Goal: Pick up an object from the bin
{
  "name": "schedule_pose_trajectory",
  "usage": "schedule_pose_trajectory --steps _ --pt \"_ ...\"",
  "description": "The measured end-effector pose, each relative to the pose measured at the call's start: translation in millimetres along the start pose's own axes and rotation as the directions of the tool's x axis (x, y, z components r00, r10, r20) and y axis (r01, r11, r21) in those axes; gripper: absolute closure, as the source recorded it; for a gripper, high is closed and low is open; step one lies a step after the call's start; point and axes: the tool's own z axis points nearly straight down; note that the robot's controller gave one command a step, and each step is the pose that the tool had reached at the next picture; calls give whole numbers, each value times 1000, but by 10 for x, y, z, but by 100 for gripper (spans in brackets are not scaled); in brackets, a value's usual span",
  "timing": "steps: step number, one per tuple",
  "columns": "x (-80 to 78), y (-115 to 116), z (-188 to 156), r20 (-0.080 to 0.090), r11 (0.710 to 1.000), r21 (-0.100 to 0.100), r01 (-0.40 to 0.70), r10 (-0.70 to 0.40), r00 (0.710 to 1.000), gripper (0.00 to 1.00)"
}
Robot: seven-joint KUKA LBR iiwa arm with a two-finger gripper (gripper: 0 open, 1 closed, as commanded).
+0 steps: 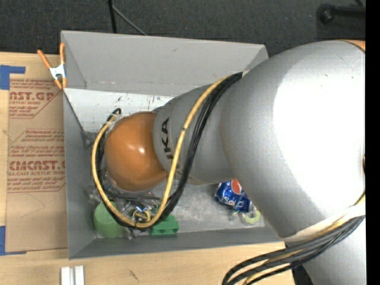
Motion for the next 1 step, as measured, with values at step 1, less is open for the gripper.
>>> schedule_pose_trajectory --steps 1 --pt "-5 -10 -23 0 1000 1 0 0 1000 100"
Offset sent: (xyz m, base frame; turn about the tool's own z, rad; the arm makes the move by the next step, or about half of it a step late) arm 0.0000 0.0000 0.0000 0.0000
